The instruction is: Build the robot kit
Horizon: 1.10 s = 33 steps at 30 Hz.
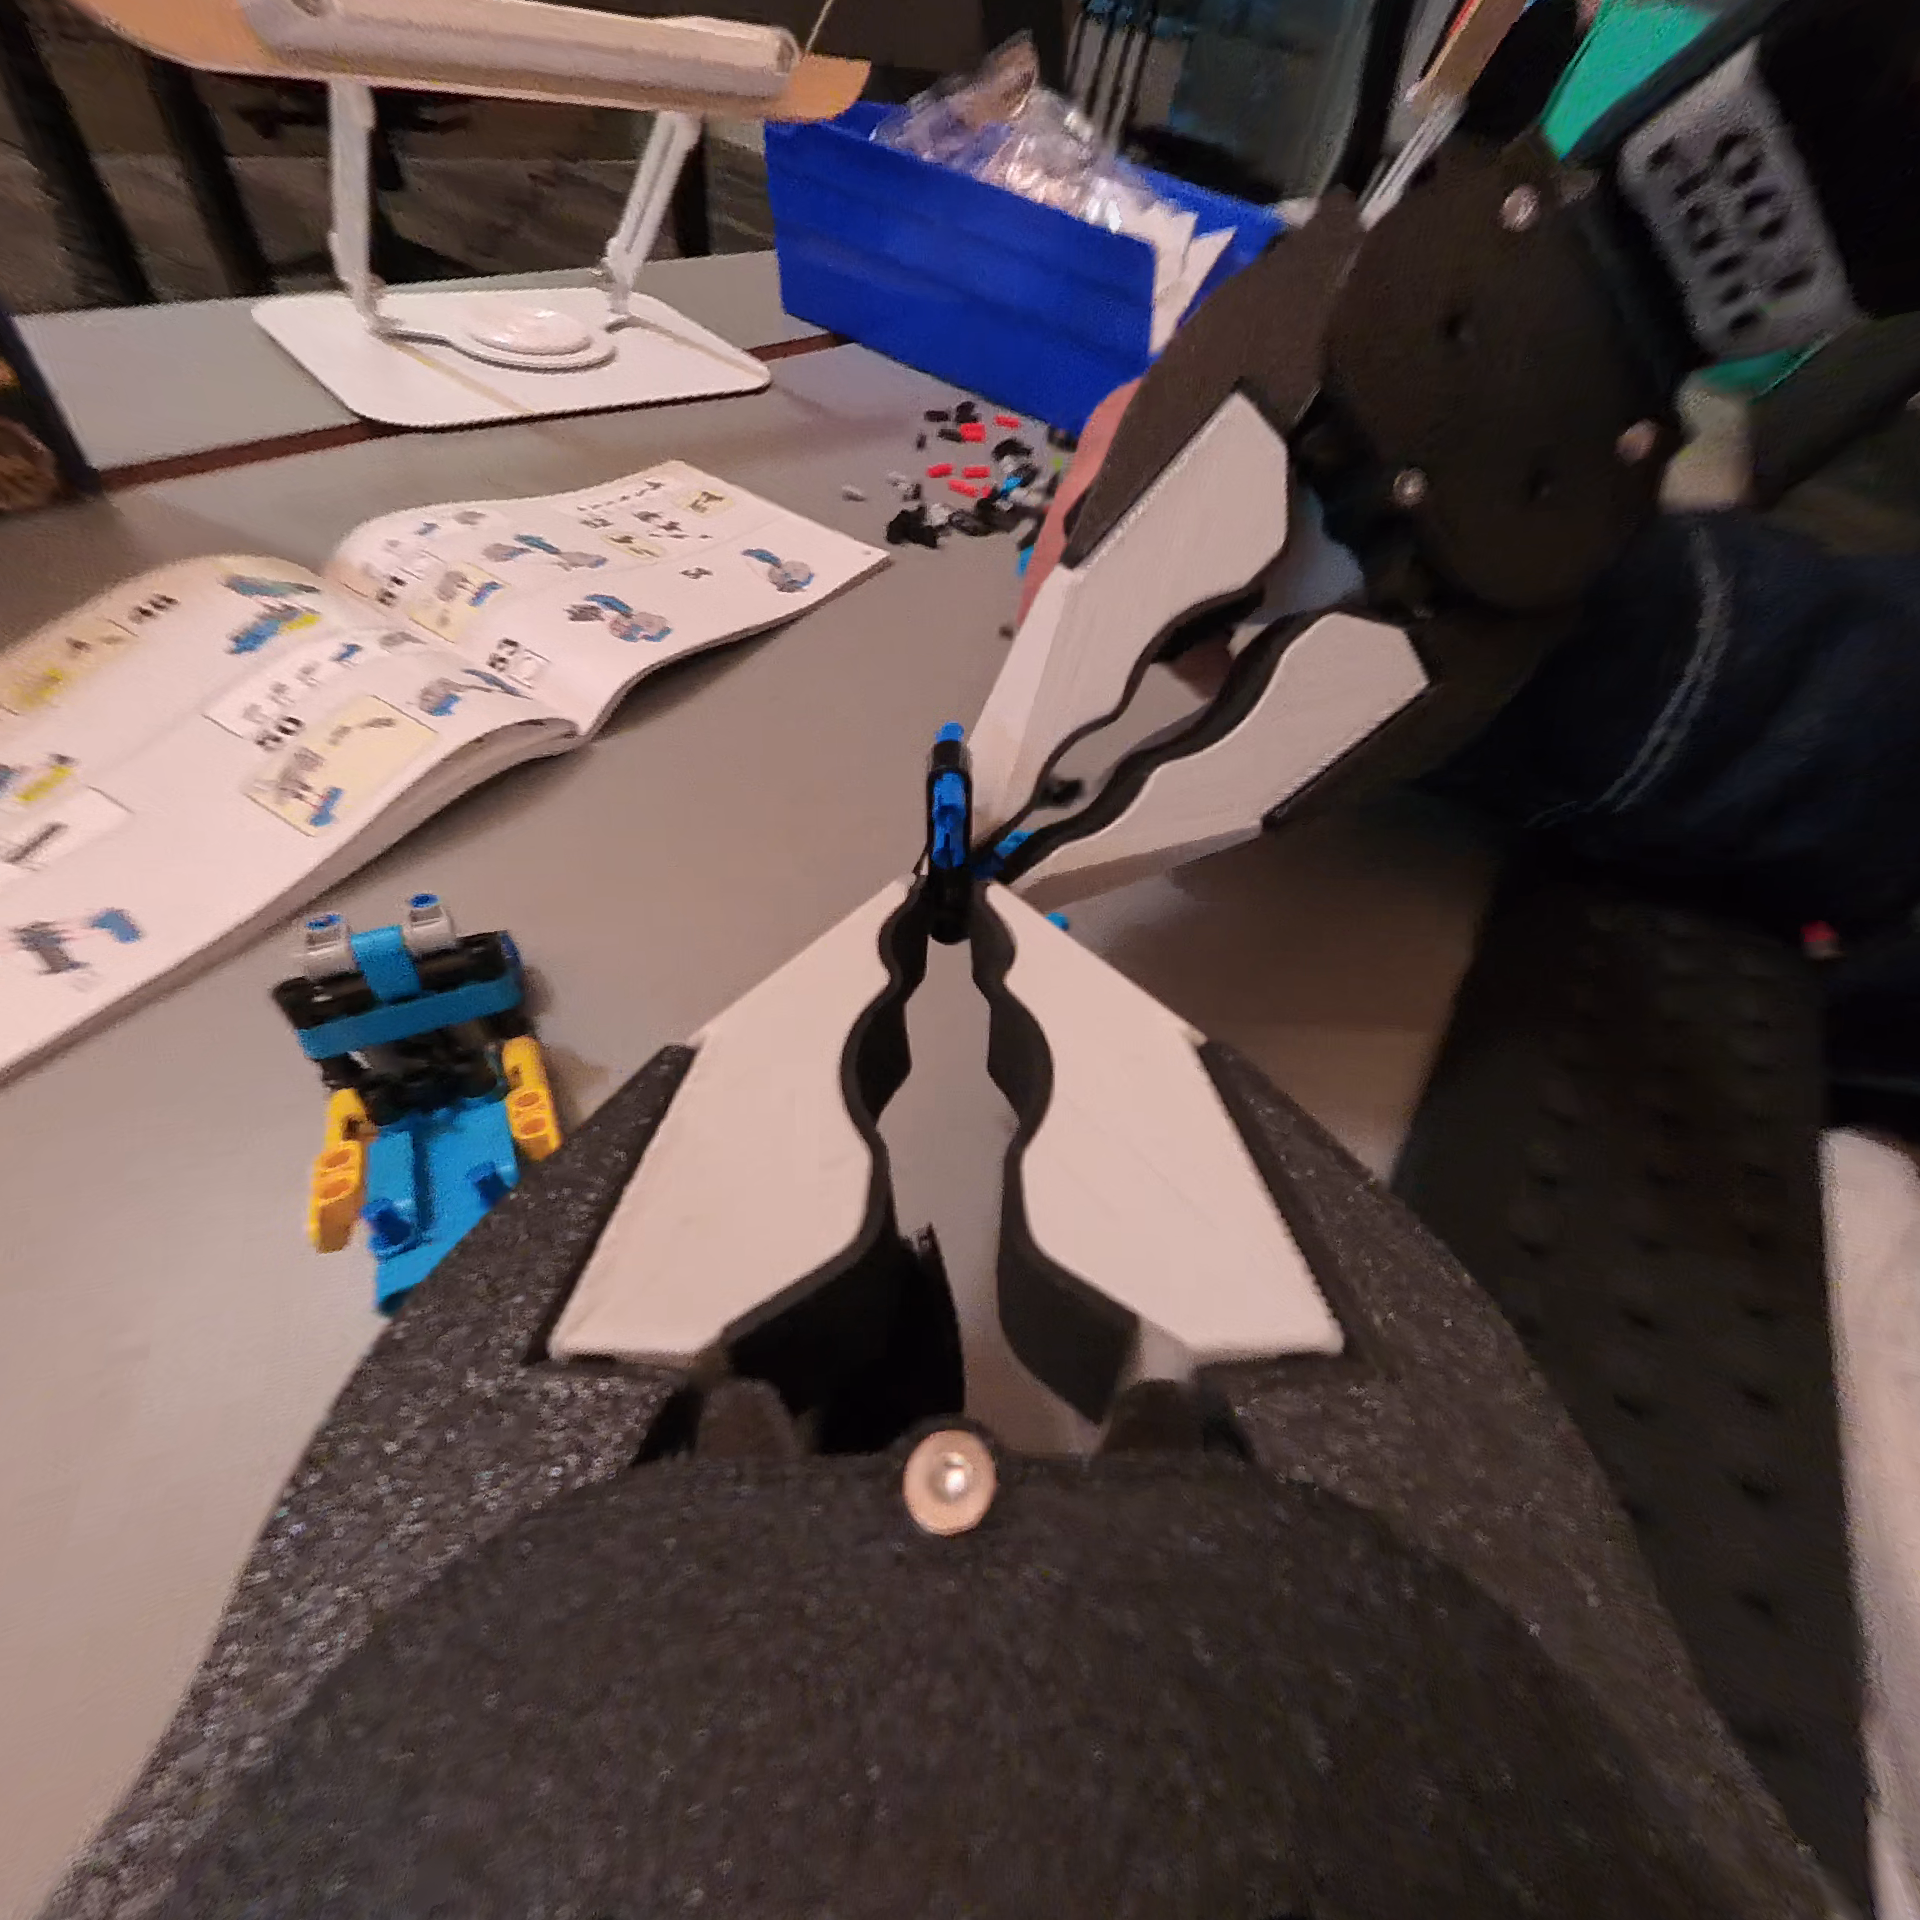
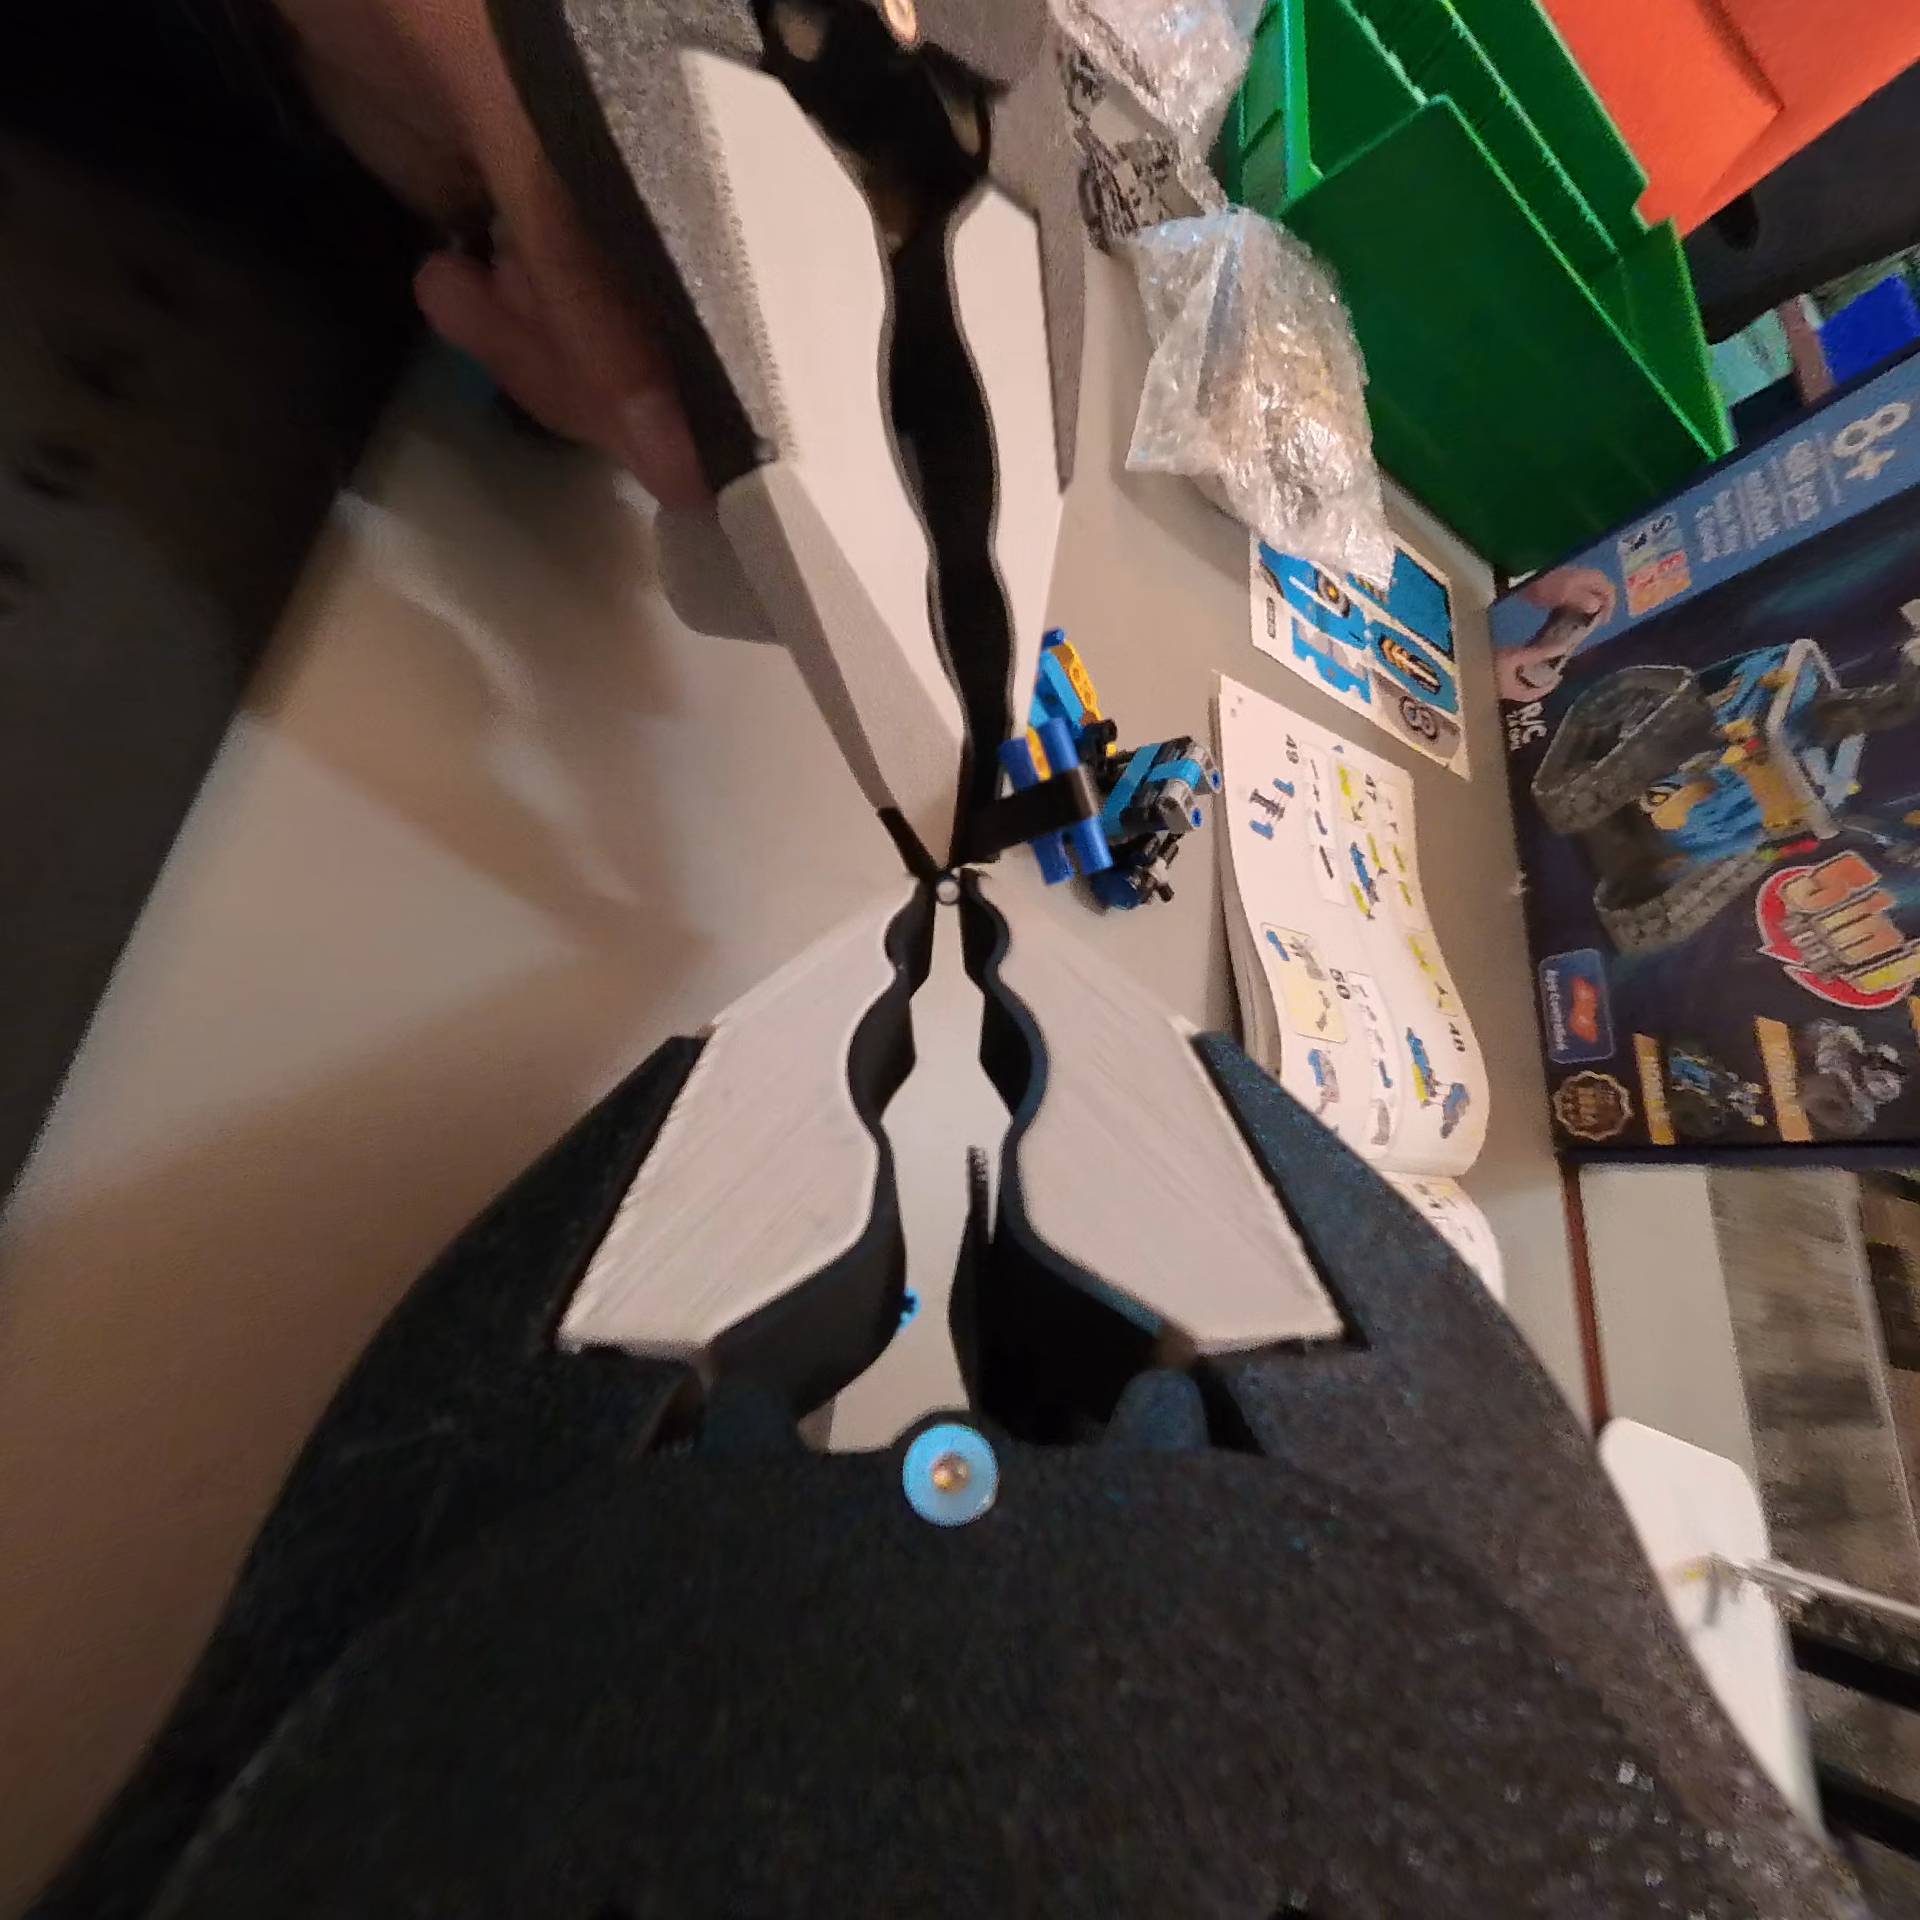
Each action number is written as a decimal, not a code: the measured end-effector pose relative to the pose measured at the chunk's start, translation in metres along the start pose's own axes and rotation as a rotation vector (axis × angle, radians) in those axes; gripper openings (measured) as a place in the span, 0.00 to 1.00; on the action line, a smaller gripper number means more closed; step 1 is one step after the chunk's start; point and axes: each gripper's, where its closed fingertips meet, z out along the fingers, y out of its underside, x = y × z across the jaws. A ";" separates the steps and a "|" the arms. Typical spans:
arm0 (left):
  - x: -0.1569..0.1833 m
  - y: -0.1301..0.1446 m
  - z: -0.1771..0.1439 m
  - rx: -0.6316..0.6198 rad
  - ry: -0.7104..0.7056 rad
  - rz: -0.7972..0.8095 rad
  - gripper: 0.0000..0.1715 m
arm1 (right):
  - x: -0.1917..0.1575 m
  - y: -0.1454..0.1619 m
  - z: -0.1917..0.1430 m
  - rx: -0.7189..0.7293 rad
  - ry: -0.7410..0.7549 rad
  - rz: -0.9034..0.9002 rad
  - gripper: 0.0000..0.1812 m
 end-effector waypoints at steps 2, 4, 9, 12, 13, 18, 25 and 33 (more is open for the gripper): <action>0.004 -0.015 -0.009 0.092 0.076 -0.083 0.04 | 0.004 -0.011 -0.007 0.095 -0.037 0.101 0.02; 0.012 -0.042 -0.027 0.259 0.202 -0.192 0.04 | 0.014 -0.036 -0.026 0.304 -0.102 0.284 0.02; 0.020 -0.075 -0.058 0.481 0.408 -0.362 0.04 | 0.039 -0.087 -0.075 0.722 -0.220 0.591 0.01; 0.027 -0.083 -0.064 0.531 0.497 -0.418 0.03 | 0.034 -0.093 -0.066 0.707 -0.211 0.592 0.02; 0.027 -0.084 -0.066 0.544 0.517 -0.434 0.03 | 0.034 -0.093 -0.064 0.701 -0.198 0.587 0.02; 0.029 -0.084 -0.066 0.539 0.552 -0.468 0.04 | 0.030 -0.097 -0.065 0.713 -0.223 0.581 0.02; 0.030 -0.086 -0.066 0.566 0.590 -0.518 0.04 | 0.033 -0.095 -0.065 0.725 -0.239 0.622 0.02; 0.026 -0.088 -0.063 0.593 0.486 -0.460 0.03 | 0.035 -0.092 -0.062 0.747 -0.340 0.780 0.01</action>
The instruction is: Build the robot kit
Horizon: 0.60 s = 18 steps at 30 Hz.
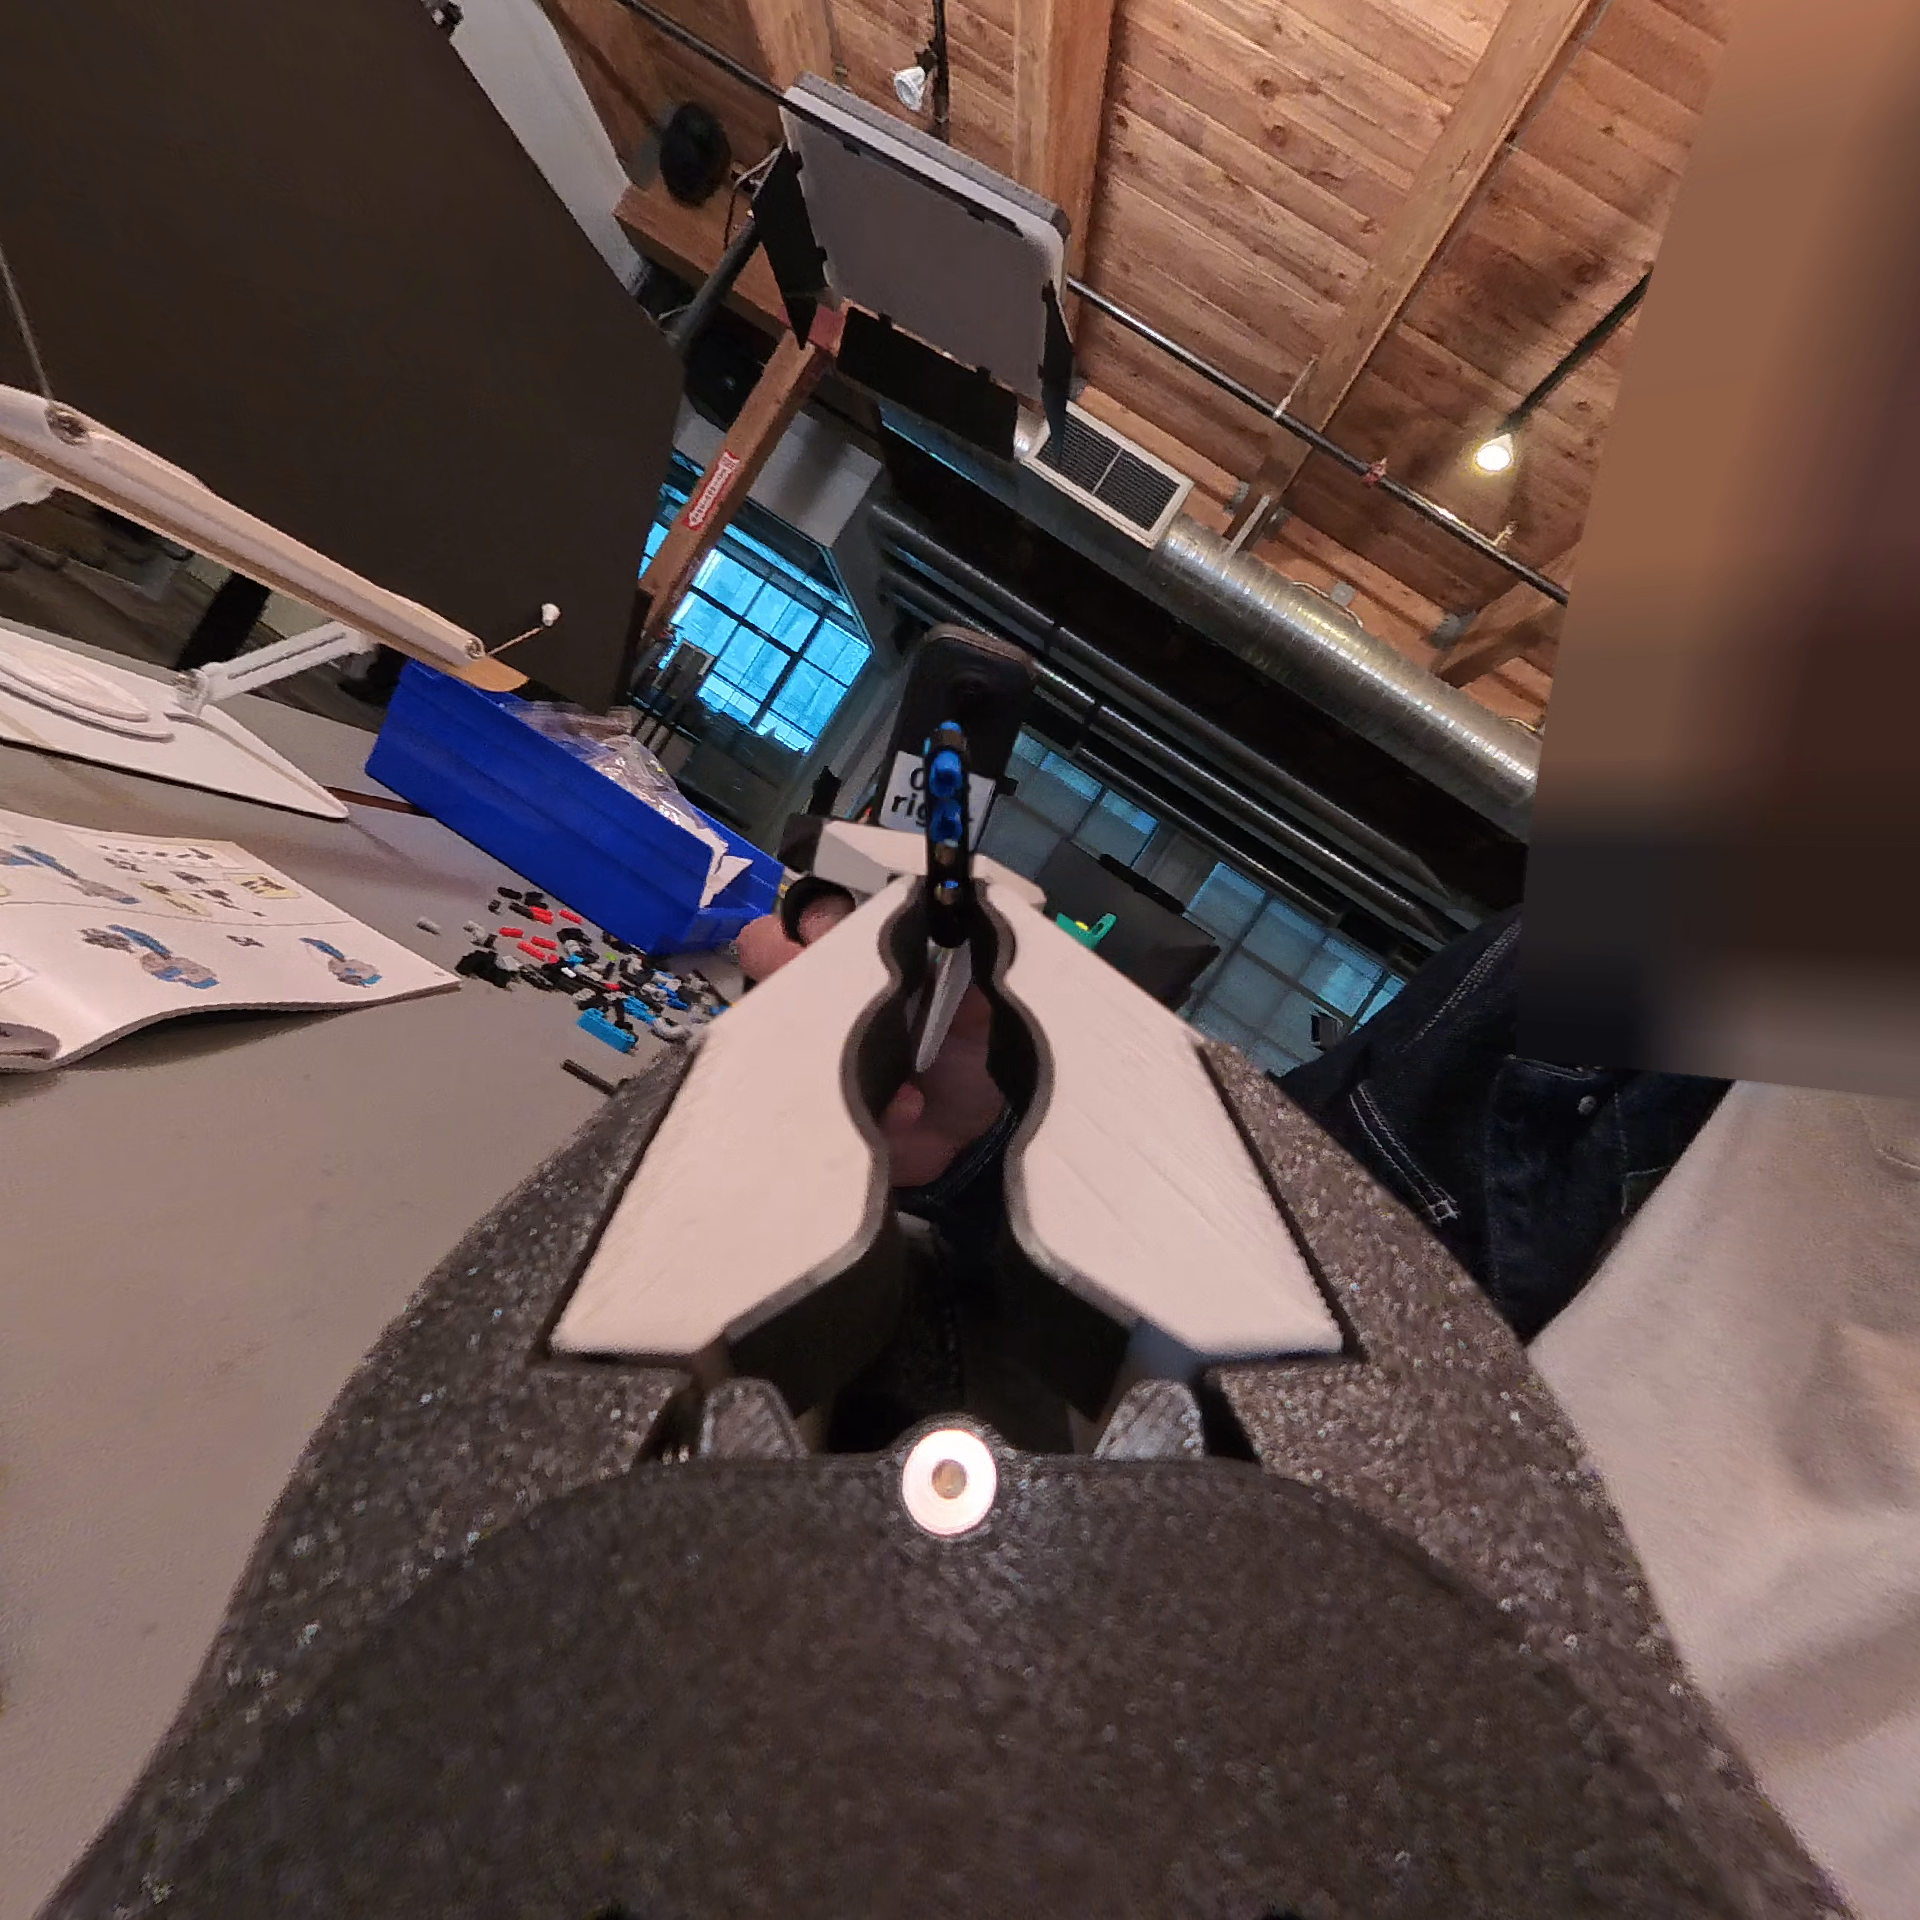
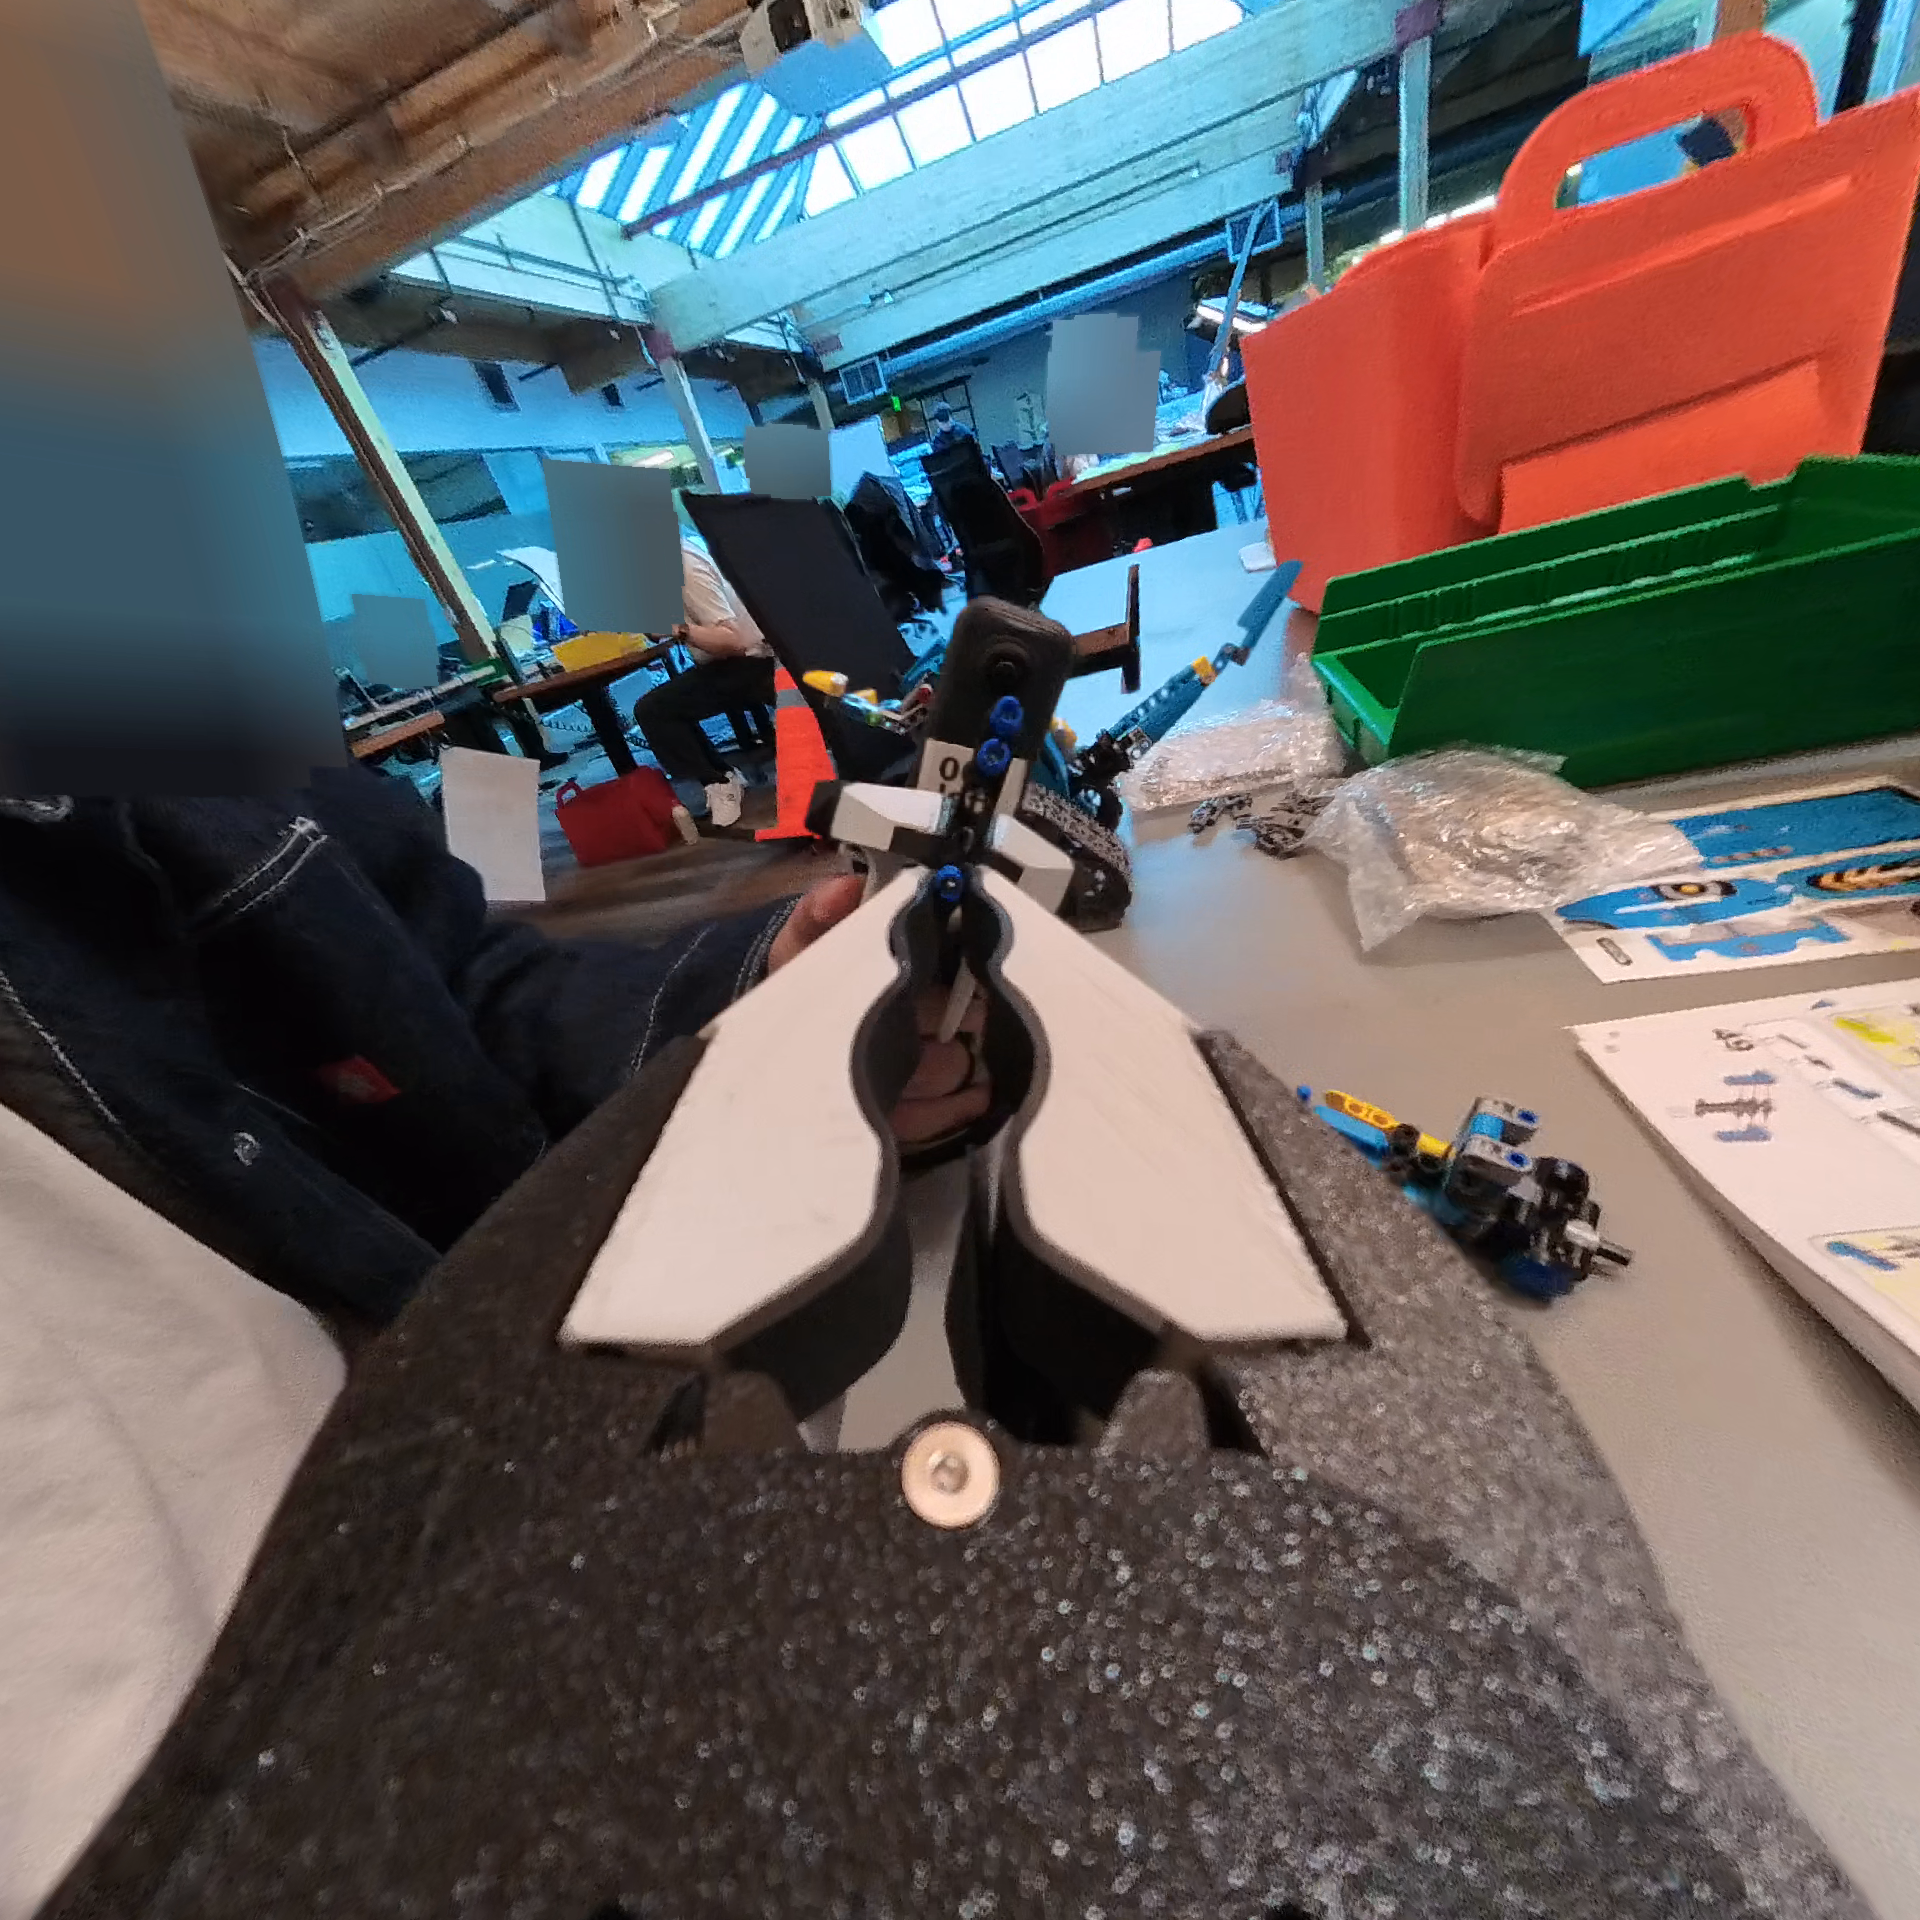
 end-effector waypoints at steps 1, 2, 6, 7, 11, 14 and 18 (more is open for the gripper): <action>0.000 0.000 0.000 0.001 -0.003 0.001 0.03 | 0.001 0.001 0.000 -0.010 0.001 0.011 0.01; 0.000 -0.001 0.000 0.009 -0.002 0.001 0.03 | 0.001 0.001 0.000 -0.009 -0.001 0.022 0.01; 0.003 -0.003 0.003 0.056 0.033 -0.052 0.03 | -0.003 -0.002 0.002 0.023 0.005 -0.015 0.02; 0.003 -0.003 0.003 0.058 0.045 -0.074 0.03 | -0.003 0.000 0.002 0.000 0.035 -0.081 0.02; 0.004 -0.004 0.003 0.069 0.068 -0.115 0.04 | -0.004 -0.002 0.003 -0.034 0.100 -0.196 0.02; -0.004 -0.004 0.003 0.063 0.024 -0.109 0.04 | 0.003 -0.001 0.002 -0.038 0.092 -0.104 0.02; -0.025 -0.014 -0.007 0.130 -0.072 -0.135 0.04 | 0.021 -0.002 -0.001 -0.055 0.269 -0.204 0.17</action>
